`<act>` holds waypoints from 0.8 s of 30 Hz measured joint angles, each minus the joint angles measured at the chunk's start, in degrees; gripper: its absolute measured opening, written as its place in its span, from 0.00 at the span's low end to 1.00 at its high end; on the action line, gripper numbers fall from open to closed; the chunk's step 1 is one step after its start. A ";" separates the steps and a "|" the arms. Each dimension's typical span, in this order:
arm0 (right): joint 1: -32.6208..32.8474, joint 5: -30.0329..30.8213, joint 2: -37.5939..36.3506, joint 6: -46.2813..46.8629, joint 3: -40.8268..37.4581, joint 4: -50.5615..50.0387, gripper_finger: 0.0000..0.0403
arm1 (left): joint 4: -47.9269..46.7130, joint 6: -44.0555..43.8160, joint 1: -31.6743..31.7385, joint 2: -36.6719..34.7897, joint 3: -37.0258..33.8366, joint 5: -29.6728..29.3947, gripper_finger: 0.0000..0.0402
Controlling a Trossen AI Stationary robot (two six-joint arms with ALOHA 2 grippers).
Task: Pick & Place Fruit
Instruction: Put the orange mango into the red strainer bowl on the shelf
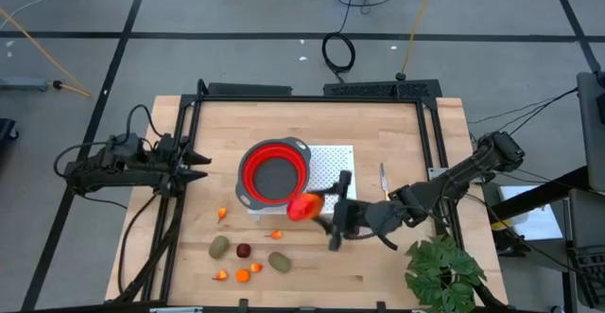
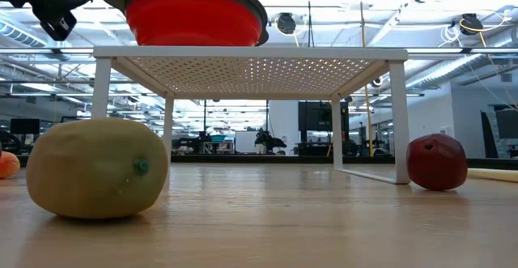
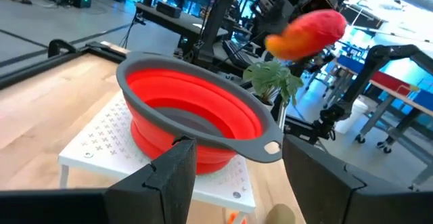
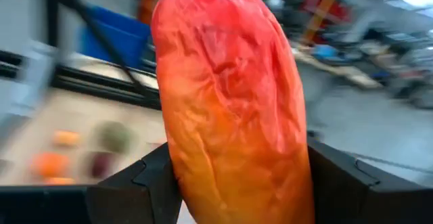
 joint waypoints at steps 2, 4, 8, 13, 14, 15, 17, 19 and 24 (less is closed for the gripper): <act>-0.96 4.32 0.00 -4.62 0.00 0.03 0.59 | 0.03 -1.35 0.00 0.00 0.00 -0.02 0.54; -1.79 7.88 0.00 -9.94 0.00 0.02 0.59 | 0.20 -2.50 0.00 0.00 0.00 -0.07 0.54; -3.43 13.66 0.00 -20.36 0.00 0.04 0.59 | 2.28 -4.04 0.01 0.00 0.00 -0.09 0.54; -5.39 21.08 0.00 -30.10 0.00 0.14 0.59 | 5.87 -4.71 0.00 0.00 0.00 -0.09 0.54; -5.62 22.43 0.00 -31.81 0.00 0.19 0.59 | 6.52 -4.71 0.00 0.00 0.00 -0.09 0.54; -5.86 23.68 0.00 -33.39 0.00 0.25 0.59 | 7.15 -4.73 0.02 0.00 0.00 -0.10 0.54; -6.09 26.53 0.00 -36.28 0.00 0.26 0.59 | 7.90 -4.71 0.00 0.00 0.00 -0.09 0.54; -6.34 28.68 0.00 -38.30 0.00 0.26 0.59 | 8.04 -4.93 0.00 0.00 0.00 -0.09 0.54; -6.32 28.83 0.00 -39.10 0.00 0.26 0.59 | 8.88 -4.93 0.00 0.00 0.00 -0.11 0.54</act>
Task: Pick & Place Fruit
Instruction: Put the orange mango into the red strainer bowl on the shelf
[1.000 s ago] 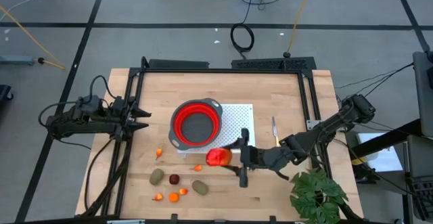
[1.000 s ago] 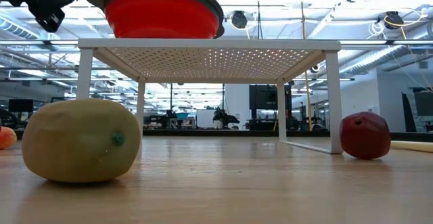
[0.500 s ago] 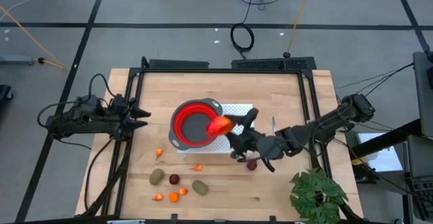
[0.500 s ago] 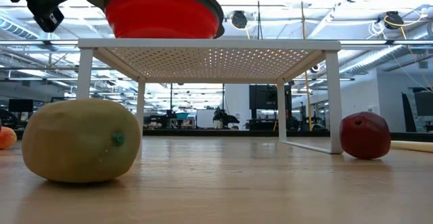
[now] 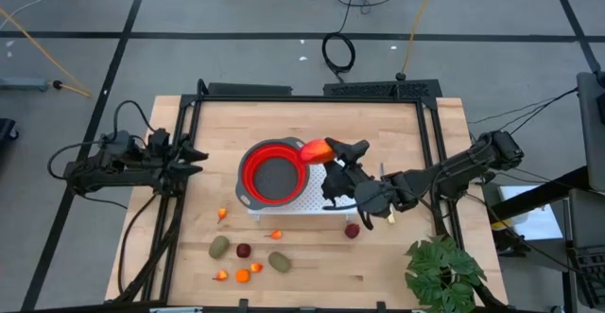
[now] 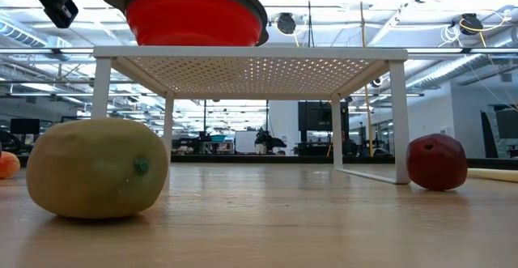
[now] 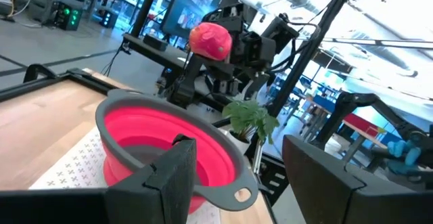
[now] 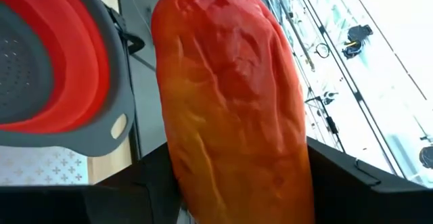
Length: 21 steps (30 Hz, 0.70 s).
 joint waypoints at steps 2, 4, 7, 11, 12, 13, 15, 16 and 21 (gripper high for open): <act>0.04 -0.06 0.00 0.18 0.00 0.04 0.59 | 0.02 0.00 0.00 0.00 0.00 0.00 0.54; 0.04 -0.08 0.00 1.94 0.00 0.07 0.59 | 0.02 0.02 0.00 0.00 0.00 0.00 0.54; 0.04 -0.08 0.00 9.28 0.00 0.68 0.58 | 0.02 0.02 0.01 0.00 0.00 0.00 0.54; -0.04 -0.27 0.00 17.13 0.00 3.11 0.58 | 0.02 0.02 0.01 0.00 0.00 -0.01 0.54; -0.07 -0.28 0.00 18.39 0.00 3.44 0.59 | 0.02 0.02 0.00 0.00 0.00 0.00 0.54; -0.14 -0.28 0.00 19.84 0.00 3.63 0.59 | 0.04 0.04 0.00 0.00 0.00 0.00 0.54; -0.20 -1.11 0.00 23.58 0.00 3.63 0.59 | 0.04 0.04 0.01 0.00 0.00 -0.02 0.54; -0.22 -2.28 0.00 25.76 0.00 3.67 0.59 | 0.04 0.09 0.01 0.00 0.00 -0.01 0.54; -0.94 -13.09 -1.43 39.00 0.00 3.63 0.59 | 0.06 0.39 0.02 0.00 -0.02 -0.02 0.54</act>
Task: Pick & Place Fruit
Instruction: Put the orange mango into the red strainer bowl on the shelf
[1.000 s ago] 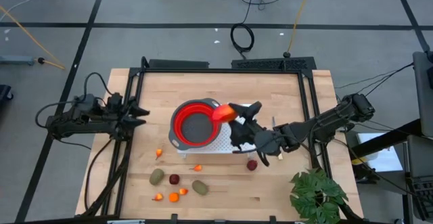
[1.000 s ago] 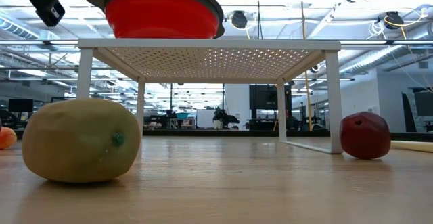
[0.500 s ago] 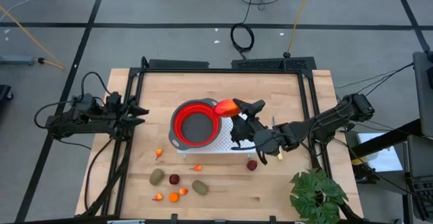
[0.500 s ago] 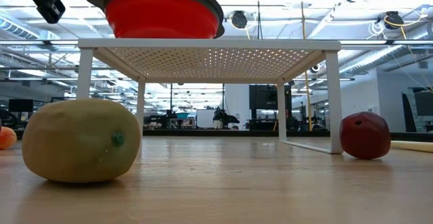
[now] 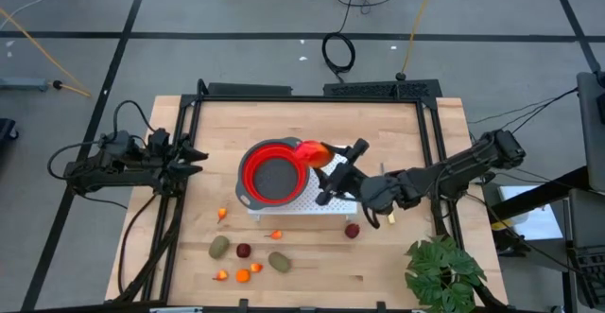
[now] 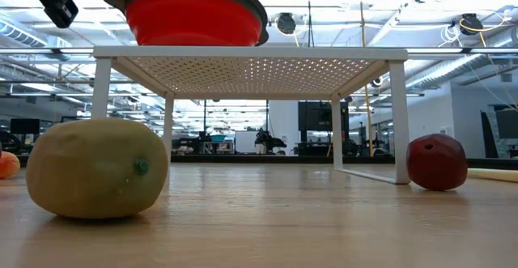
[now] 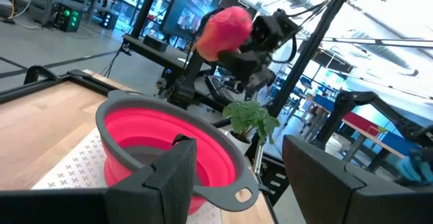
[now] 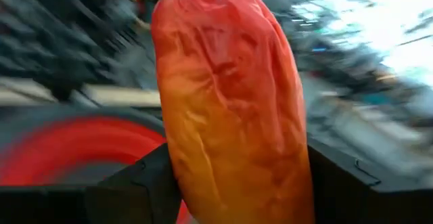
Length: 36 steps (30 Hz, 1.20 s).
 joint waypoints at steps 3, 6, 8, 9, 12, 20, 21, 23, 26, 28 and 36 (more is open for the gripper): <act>-1.32 -9.37 -1.65 9.77 0.00 -1.37 0.58 | 0.00 -0.02 -0.01 0.00 0.00 -0.01 0.54; -3.38 -20.37 -3.68 19.87 0.00 -2.96 0.59 | 0.00 -0.02 -0.02 0.00 0.00 -0.01 0.54; -5.09 -29.13 -5.08 26.70 0.00 -3.62 0.59 | 0.02 -0.02 -0.01 0.00 0.00 -0.02 0.54; -6.20 -33.89 -5.63 30.23 0.00 -3.89 0.59 | 0.02 -0.04 0.00 0.00 -0.02 0.00 0.54; -9.43 -49.37 -6.97 40.54 0.00 -3.98 0.58 | 0.02 -0.04 0.00 0.00 -0.02 -0.01 0.54; -14.85 -77.18 -7.73 55.93 0.00 4.03 0.59 | 0.06 -0.17 -0.01 0.00 -0.02 -0.02 0.54; -15.14 -80.02 -7.72 56.97 0.00 6.33 0.59 | 0.05 -0.17 -0.02 0.00 -0.02 -0.02 0.54; -15.48 -85.26 -7.72 58.42 0.00 11.27 0.59 | 0.04 -0.16 -0.02 0.00 -0.02 -0.01 0.54; -15.60 -91.78 -7.77 58.68 0.00 19.41 0.59 | 0.04 -0.17 0.00 0.00 -0.02 0.00 0.54; -15.60 -95.05 -7.75 58.71 0.00 25.48 0.59 | 0.04 -0.21 -0.02 0.00 -0.02 0.00 0.54; -14.71 -100.43 -7.79 58.72 0.02 39.11 0.59 | 0.02 -1.48 0.00 0.00 -0.02 -0.02 0.54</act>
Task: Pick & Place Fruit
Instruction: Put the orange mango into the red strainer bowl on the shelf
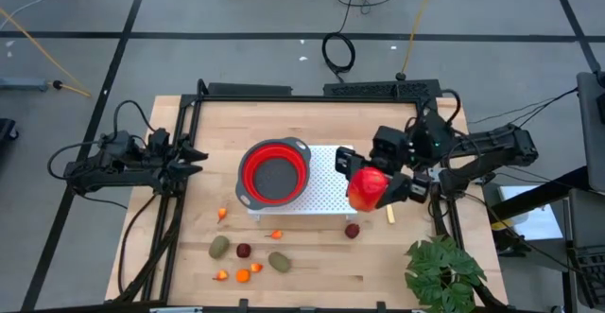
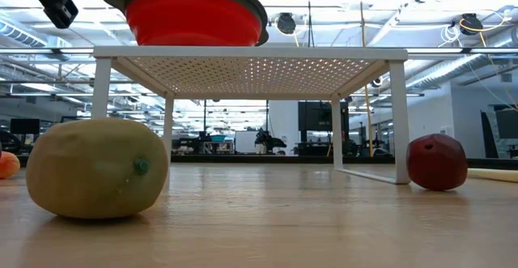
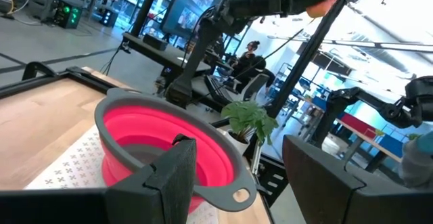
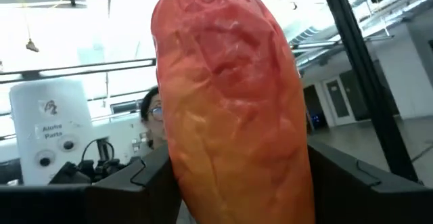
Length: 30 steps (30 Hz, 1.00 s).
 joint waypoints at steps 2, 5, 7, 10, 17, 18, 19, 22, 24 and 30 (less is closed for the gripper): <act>-0.02 0.51 0.09 0.42 0.00 -0.60 0.59 | 0.00 -0.02 0.00 0.00 0.00 0.00 0.54; -0.04 1.55 0.02 0.44 0.00 -3.44 0.59 | -0.02 -0.03 -0.02 0.00 0.00 0.00 0.54; 0.00 3.83 0.02 -0.43 0.00 -7.02 0.60 | -0.04 -0.03 -0.02 0.00 0.00 0.00 0.54; -0.02 7.66 0.05 -2.44 0.00 -13.73 0.59 | -0.06 0.17 0.00 0.00 0.00 0.00 0.54; -0.02 20.48 0.07 -10.00 0.00 -31.61 0.59 | 0.02 1.41 -0.02 0.04 0.00 0.00 0.54; -0.02 22.38 0.07 -10.85 0.00 -33.59 0.59 | 0.29 1.45 0.00 0.35 0.00 -0.04 0.54; -0.02 24.37 0.07 -11.68 0.00 -35.38 0.59 | 1.06 1.73 -0.02 0.91 0.00 -0.20 0.54; -0.02 29.77 0.07 -13.88 -0.02 -39.72 0.59 | 3.91 3.13 -0.01 3.19 0.00 -0.56 0.54; -0.02 33.45 0.07 -15.67 0.00 -42.13 0.59 | 6.66 4.78 0.00 5.80 0.00 -0.58 0.54; -0.02 45.32 0.07 -20.62 -0.02 -47.77 0.59 | 15.73 8.83 -0.02 16.12 0.00 -0.56 0.54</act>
